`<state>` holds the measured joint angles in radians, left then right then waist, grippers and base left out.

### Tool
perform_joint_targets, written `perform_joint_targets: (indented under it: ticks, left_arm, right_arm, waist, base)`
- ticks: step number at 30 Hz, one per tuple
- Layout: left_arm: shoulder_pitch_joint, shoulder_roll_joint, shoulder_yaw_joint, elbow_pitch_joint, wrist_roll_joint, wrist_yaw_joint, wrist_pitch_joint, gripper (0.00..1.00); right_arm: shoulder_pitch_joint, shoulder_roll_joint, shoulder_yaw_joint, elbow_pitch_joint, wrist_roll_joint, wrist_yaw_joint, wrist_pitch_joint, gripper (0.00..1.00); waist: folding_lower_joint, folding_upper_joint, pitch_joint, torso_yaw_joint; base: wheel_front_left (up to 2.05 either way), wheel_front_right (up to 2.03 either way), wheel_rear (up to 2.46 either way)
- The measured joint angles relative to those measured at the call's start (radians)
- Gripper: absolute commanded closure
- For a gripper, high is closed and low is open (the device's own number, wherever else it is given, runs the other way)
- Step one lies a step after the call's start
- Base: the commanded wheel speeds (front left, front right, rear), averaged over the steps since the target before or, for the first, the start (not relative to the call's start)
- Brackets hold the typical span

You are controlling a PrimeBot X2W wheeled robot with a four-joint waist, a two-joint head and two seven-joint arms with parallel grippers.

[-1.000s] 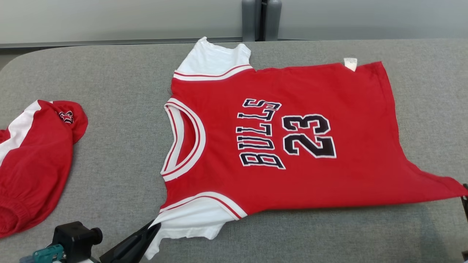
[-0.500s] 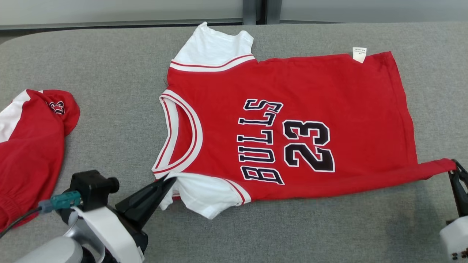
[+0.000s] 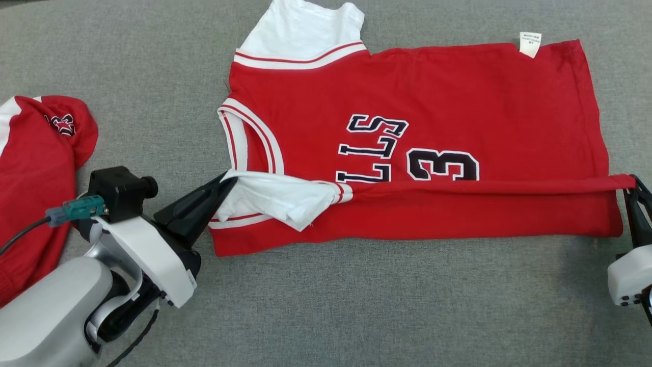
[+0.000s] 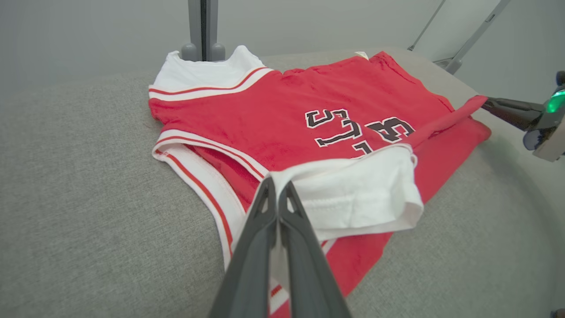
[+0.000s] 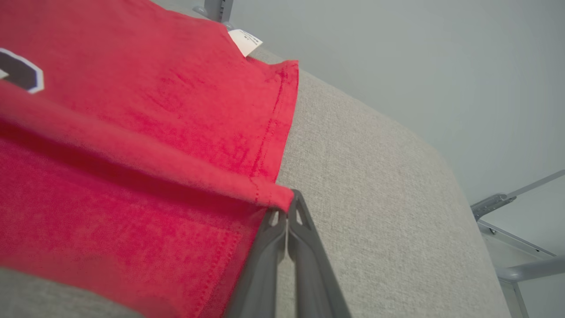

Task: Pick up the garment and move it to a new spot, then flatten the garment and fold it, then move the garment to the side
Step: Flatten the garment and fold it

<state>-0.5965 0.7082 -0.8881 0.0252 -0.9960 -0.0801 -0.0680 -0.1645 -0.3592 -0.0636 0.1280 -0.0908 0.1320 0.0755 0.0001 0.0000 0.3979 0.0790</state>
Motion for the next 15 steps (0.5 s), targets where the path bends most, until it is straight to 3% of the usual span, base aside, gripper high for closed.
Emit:
perform_joint_targets:
  ticks: [11, 12, 13, 14, 15]
  left_arm:
    - [-0.103, -0.036, -0.023, 0.124, 0.028, -0.035, -0.005, 1.00]
    - [-0.108, -0.041, -0.022, 0.135, 0.028, -0.036, -0.011, 1.00]
    - [-0.109, -0.046, -0.023, 0.143, 0.028, -0.038, -0.015, 0.69]
    - [-0.109, -0.051, -0.022, 0.151, 0.028, -0.038, -0.024, 0.17]
    - [-0.108, -0.057, -0.019, 0.158, 0.028, -0.037, -0.040, 0.00]
  right_arm:
    - [-0.136, 0.000, 0.051, 0.085, -0.049, 0.000, -0.067, 1.00]
    - [-0.146, 0.002, 0.047, 0.089, -0.055, 0.000, -0.076, 0.88]
    - [-0.153, 0.004, 0.042, 0.092, -0.066, 0.000, -0.086, 0.00]
    - [-0.157, 0.009, 0.035, 0.094, -0.078, 0.000, -0.102, 0.00]
    - [-0.160, 0.017, 0.025, 0.094, -0.087, 0.000, -0.119, 0.00]
  waist:
    - [0.0000, 0.0000, 0.063, 0.010]
    - [0.0000, 0.0000, 0.064, 0.009]
    - [0.0000, 0.0000, 0.063, 0.008]
    - [0.0000, 0.0000, 0.062, 0.007]
    - [0.0000, 0.0000, 0.058, 0.006]
  base:
    - [0.00, 0.00, 0.00]
    - [0.00, 0.00, 0.00]
    - [0.00, 0.00, 0.00]
    - [0.00, 0.00, 0.00]
    - [0.00, 0.00, 0.00]
